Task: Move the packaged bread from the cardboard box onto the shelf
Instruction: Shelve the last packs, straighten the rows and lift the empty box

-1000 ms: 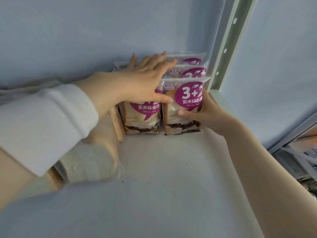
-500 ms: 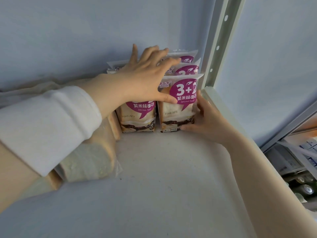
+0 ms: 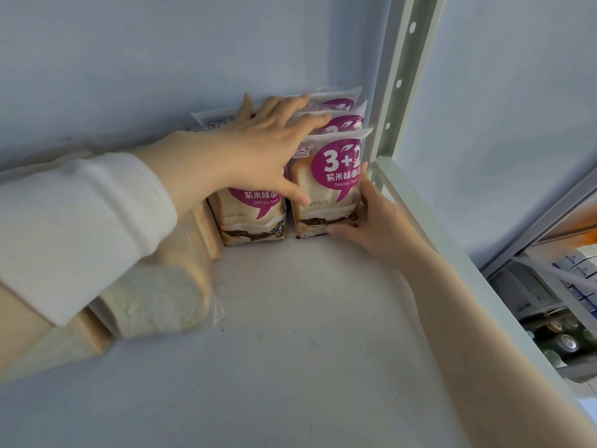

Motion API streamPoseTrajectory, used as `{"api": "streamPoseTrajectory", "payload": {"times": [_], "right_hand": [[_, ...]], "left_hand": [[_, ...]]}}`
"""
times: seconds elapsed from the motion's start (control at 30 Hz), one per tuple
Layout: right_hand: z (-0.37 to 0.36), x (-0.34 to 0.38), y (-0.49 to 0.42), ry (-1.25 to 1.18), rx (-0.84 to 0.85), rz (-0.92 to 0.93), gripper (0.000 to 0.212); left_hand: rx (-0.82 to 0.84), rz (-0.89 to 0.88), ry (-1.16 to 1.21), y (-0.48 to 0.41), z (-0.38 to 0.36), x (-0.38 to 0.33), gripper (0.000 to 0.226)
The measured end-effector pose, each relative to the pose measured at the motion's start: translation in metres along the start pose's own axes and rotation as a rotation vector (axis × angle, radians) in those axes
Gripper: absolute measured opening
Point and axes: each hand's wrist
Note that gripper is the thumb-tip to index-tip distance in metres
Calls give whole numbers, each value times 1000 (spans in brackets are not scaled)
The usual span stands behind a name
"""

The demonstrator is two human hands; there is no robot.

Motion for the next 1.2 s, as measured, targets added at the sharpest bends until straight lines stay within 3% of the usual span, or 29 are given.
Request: {"api": "streamPoseTrajectory", "payload": {"times": [0.3,0.43,0.53,0.73,1.0,1.2], "right_hand": [[-17,9,-7,176,-116,-16,106],[-12,21,-1,162,-84,-57,117],[-14,29,14,125,-169,-105,126],[-56,48,30,156,-357,-148,132],[-86,43,12,171,-532,-159,135],[-76,46,14,178,-434,-158,136]], "left_hand": [[-134,-13,-202,-1,-16,-1,116],[-119,-5,-172,6,-5,0,124],[-104,30,-136,18,8,10,127],[-5,191,-75,36,12,31,119],[-114,180,-63,41,-4,31,99],[-60,186,-91,43,2,26,104]]}}
Point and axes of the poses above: each hand's wrist, its own y-axis away from the middle knuckle, its own z-axis out of the back of the hand, x = y × z, and after that the axes turned 11 degrees about -x, right-handed
